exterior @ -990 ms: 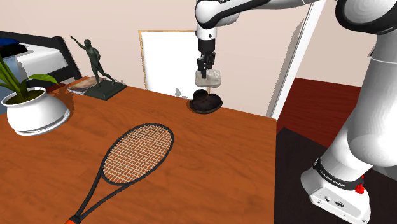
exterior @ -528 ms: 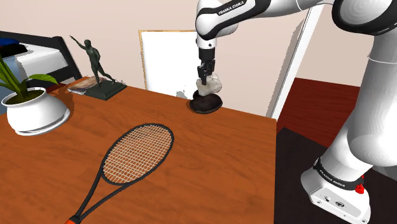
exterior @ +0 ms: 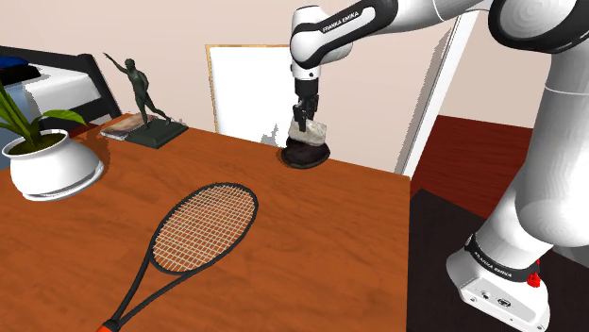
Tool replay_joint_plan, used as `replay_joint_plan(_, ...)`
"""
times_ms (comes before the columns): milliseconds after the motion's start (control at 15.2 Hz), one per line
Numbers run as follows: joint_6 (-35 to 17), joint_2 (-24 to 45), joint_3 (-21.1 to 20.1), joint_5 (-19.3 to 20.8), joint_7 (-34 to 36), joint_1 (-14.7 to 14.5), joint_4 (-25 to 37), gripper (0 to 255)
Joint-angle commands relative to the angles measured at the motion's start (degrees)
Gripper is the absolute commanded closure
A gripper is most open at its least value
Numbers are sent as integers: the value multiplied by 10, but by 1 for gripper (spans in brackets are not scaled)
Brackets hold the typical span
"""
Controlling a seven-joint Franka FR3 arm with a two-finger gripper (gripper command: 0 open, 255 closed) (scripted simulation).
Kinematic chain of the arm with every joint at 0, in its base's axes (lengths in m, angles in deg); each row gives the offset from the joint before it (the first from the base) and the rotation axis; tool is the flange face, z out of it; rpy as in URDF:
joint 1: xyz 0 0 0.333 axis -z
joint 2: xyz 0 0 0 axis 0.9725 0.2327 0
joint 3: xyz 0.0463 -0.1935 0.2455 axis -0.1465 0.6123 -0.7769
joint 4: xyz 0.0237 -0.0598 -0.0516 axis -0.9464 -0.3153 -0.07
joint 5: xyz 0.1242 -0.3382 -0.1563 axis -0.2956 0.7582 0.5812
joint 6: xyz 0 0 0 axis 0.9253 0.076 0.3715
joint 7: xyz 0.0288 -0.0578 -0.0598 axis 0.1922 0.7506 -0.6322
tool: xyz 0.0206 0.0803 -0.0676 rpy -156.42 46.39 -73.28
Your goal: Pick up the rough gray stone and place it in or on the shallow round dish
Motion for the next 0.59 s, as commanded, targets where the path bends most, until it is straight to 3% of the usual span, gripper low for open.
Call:
replay_joint_plan(0, 0, 0, 0, 0, 0, 0, 0, 255)
replay_joint_plan(66, 0, 0, 0, 0, 0, 0, 0, 255)
replay_joint_plan(132, 0, 0, 0, 0, 0, 0, 0, 0)
replay_joint_plan(528, 18, -4, 0, 0, 0, 0, 14, 0)
